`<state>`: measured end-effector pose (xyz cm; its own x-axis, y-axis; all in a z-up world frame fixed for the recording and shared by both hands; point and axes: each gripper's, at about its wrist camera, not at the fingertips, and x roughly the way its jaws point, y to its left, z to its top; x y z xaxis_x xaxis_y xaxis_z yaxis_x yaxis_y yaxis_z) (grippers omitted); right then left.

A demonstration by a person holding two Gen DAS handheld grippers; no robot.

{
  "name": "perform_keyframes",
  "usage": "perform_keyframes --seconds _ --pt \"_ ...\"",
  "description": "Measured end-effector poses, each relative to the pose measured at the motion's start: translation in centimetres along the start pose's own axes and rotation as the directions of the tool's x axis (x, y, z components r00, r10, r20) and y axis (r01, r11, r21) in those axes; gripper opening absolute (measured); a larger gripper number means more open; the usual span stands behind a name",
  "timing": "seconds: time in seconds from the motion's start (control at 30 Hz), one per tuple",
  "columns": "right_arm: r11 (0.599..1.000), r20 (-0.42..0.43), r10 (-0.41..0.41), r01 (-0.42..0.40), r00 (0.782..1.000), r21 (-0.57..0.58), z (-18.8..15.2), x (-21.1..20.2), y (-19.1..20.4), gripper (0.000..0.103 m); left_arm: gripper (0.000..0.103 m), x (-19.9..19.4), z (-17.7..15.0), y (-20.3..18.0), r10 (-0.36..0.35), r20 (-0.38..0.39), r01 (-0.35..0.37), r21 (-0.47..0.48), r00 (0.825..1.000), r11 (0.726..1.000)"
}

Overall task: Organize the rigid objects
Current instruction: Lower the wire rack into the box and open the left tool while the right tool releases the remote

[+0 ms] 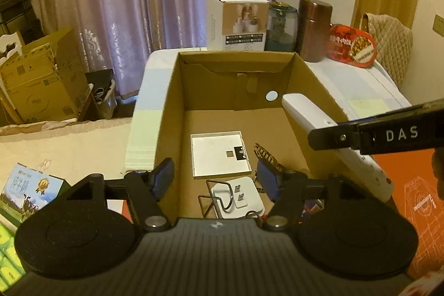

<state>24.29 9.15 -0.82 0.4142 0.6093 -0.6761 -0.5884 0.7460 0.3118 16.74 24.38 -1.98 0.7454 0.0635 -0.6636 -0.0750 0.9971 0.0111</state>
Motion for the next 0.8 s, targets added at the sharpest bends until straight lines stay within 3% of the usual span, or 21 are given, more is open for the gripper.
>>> perform_keyframes --seconds 0.8 --pt "0.999 -0.005 0.012 -0.011 1.000 0.032 -0.4 0.0 0.9 0.035 0.061 -1.7 -0.1 0.1 -0.002 0.018 0.003 -0.015 1.000 1.000"
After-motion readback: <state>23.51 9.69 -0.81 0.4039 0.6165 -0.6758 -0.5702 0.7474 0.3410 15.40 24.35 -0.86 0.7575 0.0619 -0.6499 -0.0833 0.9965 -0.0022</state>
